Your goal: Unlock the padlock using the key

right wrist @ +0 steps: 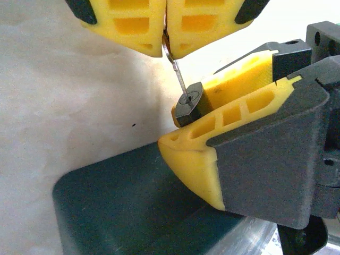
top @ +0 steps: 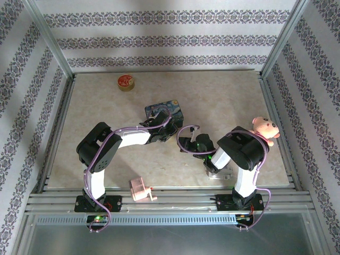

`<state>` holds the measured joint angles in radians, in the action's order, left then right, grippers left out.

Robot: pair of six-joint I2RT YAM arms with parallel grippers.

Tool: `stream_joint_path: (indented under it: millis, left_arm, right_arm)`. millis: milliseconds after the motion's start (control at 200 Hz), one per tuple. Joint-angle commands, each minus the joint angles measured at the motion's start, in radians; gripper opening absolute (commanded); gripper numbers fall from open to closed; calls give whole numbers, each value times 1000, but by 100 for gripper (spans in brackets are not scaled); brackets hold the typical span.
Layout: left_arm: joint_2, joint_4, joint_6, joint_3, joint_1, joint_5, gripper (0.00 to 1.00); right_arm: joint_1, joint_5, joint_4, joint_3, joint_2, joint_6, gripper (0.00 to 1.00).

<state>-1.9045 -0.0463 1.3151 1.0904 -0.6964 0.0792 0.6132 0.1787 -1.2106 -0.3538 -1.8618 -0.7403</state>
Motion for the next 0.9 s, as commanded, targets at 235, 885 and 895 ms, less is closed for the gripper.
stream_joint_path:
  millis: [235,885,895]
  left_arm:
    - [41,-33,106,-36,-28,145,0]
    - [33,-64,169,-47,-17,128,0]
    - [32,-62,167,-45,-17,131,0]
  right_arm:
    - [-69,166,-122,-45,-23,5,0]
    - [-92,194,-144,4,-16,-19,0]
    - [-92,195,-144,4,-16,-19,0]
